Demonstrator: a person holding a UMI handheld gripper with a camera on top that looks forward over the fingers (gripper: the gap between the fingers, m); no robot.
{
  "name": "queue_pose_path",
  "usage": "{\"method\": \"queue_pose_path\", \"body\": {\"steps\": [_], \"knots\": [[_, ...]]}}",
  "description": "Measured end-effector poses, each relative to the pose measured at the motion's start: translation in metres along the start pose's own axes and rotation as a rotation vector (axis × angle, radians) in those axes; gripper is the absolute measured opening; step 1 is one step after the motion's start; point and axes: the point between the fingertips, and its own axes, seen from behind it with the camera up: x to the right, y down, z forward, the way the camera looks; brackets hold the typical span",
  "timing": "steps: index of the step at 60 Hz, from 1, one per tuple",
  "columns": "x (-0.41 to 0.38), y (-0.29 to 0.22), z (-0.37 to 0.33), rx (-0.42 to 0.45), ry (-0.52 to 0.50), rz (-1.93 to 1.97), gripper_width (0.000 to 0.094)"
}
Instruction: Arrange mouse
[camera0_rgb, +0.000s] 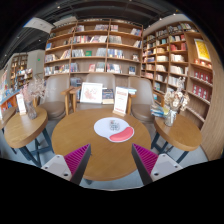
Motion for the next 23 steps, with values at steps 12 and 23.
{"method": "queue_pose_path", "body": {"steps": [12, 23], "knots": [[-0.002, 0.028, -0.050, -0.006, -0.013, -0.036, 0.0853], [0.000, 0.031, -0.062, -0.001, -0.015, -0.030, 0.0853]]}}
